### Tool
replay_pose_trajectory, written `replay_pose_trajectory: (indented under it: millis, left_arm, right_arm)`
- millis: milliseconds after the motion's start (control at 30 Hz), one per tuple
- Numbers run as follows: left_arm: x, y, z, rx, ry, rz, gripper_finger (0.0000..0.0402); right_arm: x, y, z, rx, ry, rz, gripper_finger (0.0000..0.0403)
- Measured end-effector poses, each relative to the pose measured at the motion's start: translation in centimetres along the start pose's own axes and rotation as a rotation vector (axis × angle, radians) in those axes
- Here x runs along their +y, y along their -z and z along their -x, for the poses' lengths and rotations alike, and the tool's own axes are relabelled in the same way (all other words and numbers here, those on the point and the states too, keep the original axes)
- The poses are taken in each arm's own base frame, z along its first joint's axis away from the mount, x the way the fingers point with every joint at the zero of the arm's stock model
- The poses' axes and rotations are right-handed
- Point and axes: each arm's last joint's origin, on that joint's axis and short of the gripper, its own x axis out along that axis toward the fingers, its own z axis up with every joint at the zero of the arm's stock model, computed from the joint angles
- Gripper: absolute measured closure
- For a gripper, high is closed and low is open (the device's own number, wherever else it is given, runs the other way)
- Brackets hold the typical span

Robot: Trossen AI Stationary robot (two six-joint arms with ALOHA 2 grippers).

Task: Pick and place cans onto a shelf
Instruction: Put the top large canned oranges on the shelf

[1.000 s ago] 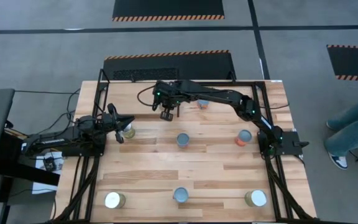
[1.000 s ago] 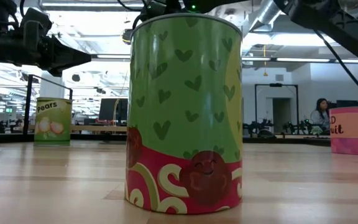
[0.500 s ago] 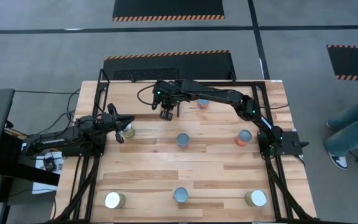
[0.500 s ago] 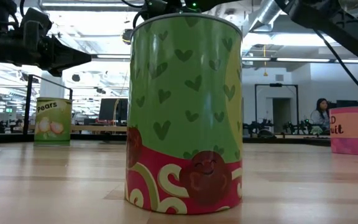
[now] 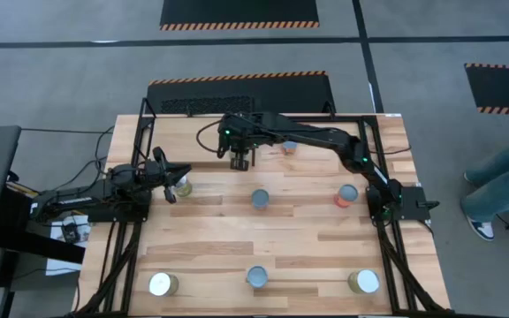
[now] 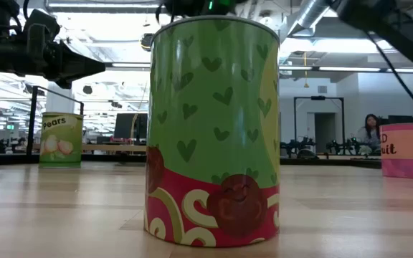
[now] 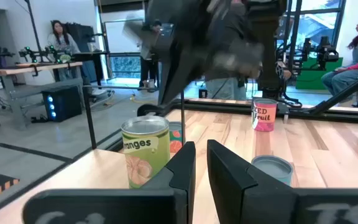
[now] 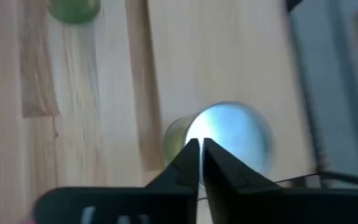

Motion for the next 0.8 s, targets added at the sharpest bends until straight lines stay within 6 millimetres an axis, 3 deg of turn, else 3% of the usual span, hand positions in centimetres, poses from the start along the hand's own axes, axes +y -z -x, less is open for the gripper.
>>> replay_pose_trajectory:
  millis: [133, 233, 367, 500, 800]
  left_arm:
    - [0.0, 0.1, 0.0, 0.009, 0.008, 0.000, 0.0370]
    - [0.0, 0.1, 0.0, 0.015, 0.011, 0.004, 0.0370]
    - [-0.1, 0.2, 0.0, 0.016, 0.023, 0.006, 0.0370]
    - [-0.1, 0.2, 0.0, 0.017, 0.027, 0.006, 0.0370]
    - [-0.1, 0.2, 0.0, 0.017, 0.025, 0.006, 0.0370]
  right_arm:
    - [1.3, -0.1, 4.8, -0.021, 0.056, 0.083, 0.0392]
    - [2.0, 0.2, 5.3, -0.056, 0.020, 0.069, 0.0396]
    - [2.6, 1.7, 4.0, -0.074, -0.035, 0.038, 0.0397]
    - [2.5, 3.0, 1.3, -0.042, 0.012, 0.001, 0.0398]
    - [2.8, 3.8, -3.2, 0.043, 0.017, 0.010, 0.0399]
